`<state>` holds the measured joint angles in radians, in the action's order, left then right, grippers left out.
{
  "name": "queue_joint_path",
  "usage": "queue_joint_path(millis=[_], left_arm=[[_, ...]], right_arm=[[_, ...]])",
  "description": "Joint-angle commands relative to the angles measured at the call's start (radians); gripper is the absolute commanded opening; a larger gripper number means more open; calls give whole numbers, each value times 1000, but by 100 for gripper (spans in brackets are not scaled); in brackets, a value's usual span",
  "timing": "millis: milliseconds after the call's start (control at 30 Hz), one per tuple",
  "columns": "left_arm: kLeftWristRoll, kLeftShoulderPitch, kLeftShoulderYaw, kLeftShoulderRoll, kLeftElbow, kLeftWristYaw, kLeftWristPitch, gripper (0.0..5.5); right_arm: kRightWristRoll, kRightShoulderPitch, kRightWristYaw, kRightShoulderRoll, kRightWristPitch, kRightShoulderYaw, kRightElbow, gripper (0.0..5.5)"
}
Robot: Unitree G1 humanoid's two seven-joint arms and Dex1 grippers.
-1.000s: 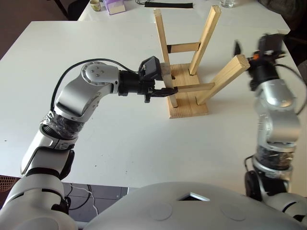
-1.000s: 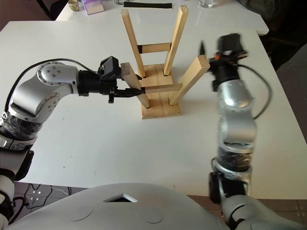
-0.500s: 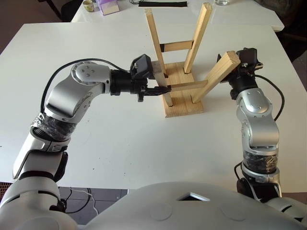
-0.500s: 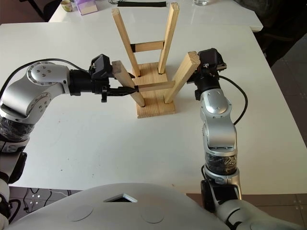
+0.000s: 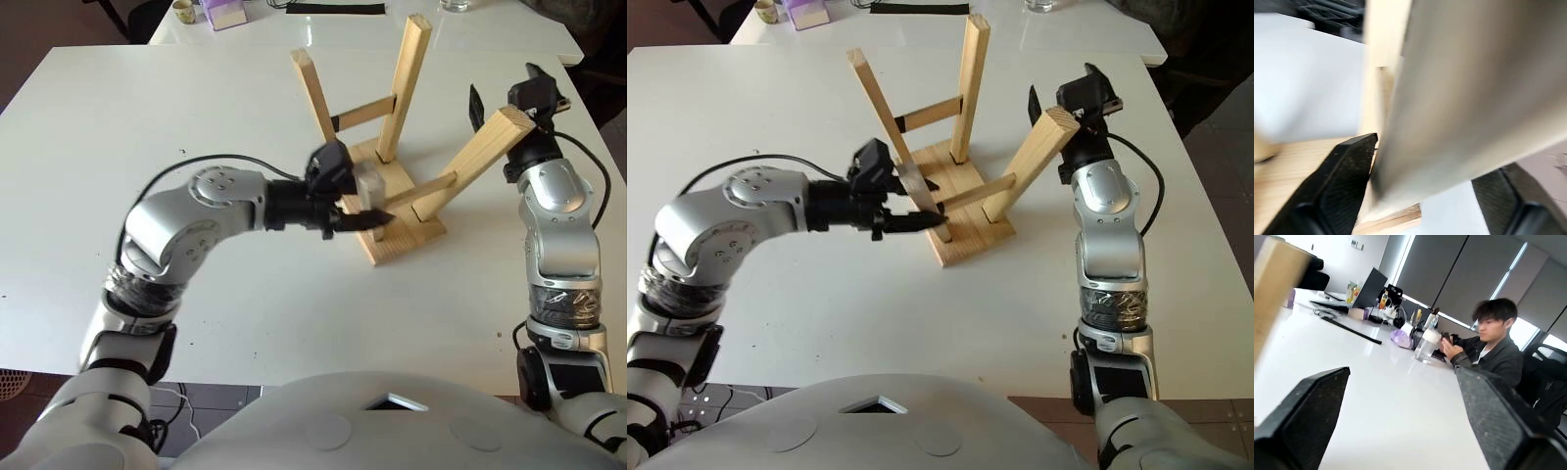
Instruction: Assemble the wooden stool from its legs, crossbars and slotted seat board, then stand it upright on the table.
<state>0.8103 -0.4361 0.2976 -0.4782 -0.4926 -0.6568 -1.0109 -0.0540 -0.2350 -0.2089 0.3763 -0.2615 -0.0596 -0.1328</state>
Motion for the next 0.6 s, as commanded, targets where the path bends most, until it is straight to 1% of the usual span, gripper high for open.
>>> queue_joint_path(millis=[33, 133, 233, 267, 367, 433, 500, 567, 600], left_arm=[[-20, 22, 7, -4, -7, 21, -24, 343], [-47, 54, 14, -63, -41, -33, 15, 343], [-88, 105, -6, -141, -55, -94, 81, 343], [-96, 127, -22, -164, -59, -110, 100, 343], [-100, 226, -121, -262, -52, -192, 172, 343], [-148, 290, -168, -334, -1, -249, 246, 343], [-193, 326, -205, -374, 91, -287, 312, 343], [-278, 327, -208, -388, 230, -302, 408, 343], [-343, 298, -192, -370, 332, -278, 469, 343]], right_arm=[[3, 62, -28, 26, 43, -16, 75, 400], [8, 135, -57, 76, 54, -62, 62, 400], [2, 215, -105, 146, 41, -97, 32, 400], [-2, 233, -124, 169, 41, -100, 26, 400], [-8, 312, -195, 243, 19, -110, -24, 400], [20, 391, -256, 276, -15, -128, -102, 400], [52, 476, -323, 305, -55, -137, -205, 400], [107, 577, -418, 342, -108, -134, -340, 400], [131, 619, -463, 364, -135, -126, -402, 400]])
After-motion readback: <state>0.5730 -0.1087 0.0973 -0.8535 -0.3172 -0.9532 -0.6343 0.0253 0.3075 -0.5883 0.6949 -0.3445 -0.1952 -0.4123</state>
